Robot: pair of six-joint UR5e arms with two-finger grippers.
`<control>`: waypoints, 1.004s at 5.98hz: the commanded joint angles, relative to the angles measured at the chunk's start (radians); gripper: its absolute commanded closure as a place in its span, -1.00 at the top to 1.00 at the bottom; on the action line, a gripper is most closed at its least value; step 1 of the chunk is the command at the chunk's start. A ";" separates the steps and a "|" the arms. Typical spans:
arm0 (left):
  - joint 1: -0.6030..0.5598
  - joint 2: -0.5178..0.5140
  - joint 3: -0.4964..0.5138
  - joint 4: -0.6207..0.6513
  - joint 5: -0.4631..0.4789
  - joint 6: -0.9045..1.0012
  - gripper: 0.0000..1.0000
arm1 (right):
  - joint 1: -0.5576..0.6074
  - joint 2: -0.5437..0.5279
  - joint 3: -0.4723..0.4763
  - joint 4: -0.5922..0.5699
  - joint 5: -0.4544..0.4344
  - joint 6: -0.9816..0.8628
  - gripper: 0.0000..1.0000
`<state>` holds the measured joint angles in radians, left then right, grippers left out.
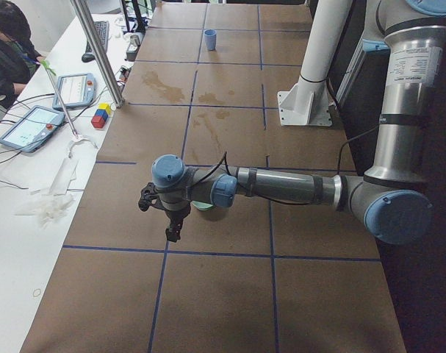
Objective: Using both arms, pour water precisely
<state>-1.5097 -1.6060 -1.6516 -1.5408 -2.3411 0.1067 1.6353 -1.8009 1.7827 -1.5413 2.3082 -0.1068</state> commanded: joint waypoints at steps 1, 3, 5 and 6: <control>-0.046 0.038 -0.036 0.108 0.029 0.067 1.00 | 0.000 0.000 0.000 0.001 0.000 0.001 1.00; -0.043 0.151 -0.024 0.079 0.025 0.064 1.00 | -0.003 0.000 0.000 0.001 0.000 0.001 1.00; -0.044 0.173 -0.039 0.033 0.014 0.062 1.00 | -0.021 0.000 -0.002 0.001 0.003 0.003 1.00; -0.046 0.167 -0.060 0.033 0.025 0.061 1.00 | -0.023 0.000 -0.002 0.001 0.003 0.001 1.00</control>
<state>-1.5546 -1.4393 -1.6968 -1.5002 -2.3199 0.1697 1.6167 -1.8009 1.7811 -1.5401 2.3112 -0.1048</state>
